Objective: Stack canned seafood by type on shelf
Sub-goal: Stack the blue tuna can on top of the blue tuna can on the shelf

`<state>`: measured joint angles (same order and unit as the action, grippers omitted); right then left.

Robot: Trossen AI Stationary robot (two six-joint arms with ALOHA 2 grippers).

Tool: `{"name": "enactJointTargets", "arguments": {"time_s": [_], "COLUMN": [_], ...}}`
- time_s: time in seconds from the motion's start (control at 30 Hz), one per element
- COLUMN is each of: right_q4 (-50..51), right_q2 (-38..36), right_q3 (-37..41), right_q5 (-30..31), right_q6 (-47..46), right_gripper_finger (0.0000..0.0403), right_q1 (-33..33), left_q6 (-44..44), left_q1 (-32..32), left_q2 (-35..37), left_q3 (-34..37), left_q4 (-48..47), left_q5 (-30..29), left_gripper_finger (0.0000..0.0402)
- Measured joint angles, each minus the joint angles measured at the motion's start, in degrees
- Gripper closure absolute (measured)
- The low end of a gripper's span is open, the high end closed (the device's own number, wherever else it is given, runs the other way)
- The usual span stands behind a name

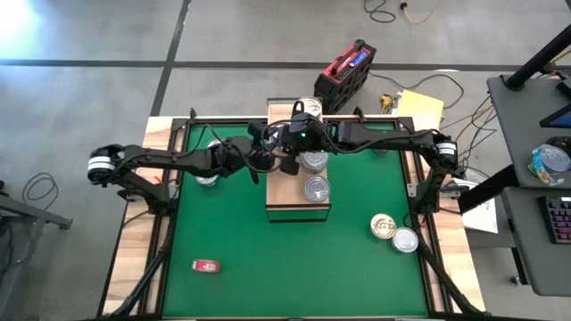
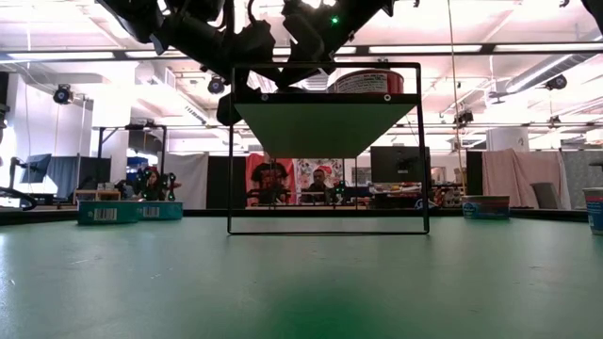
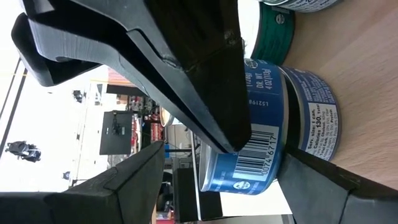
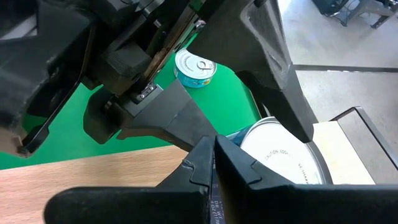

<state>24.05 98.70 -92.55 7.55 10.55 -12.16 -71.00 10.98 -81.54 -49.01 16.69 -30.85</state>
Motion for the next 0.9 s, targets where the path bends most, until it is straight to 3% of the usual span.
{"name": "enactJointTargets", "arguments": {"time_s": [0.9], "right_q4": [1.33], "right_q2": [0.00], "right_q3": [0.00], "right_q5": [0.02], "right_q6": [-0.48], "right_gripper_finger": [0.0394], "right_q1": [-0.15], "left_q6": [4.16], "left_q1": [-0.02], "left_q2": [0.00], "left_q3": [0.02], "left_q4": [-2.18], "left_q5": [0.32], "left_gripper_finger": [0.0125]}}
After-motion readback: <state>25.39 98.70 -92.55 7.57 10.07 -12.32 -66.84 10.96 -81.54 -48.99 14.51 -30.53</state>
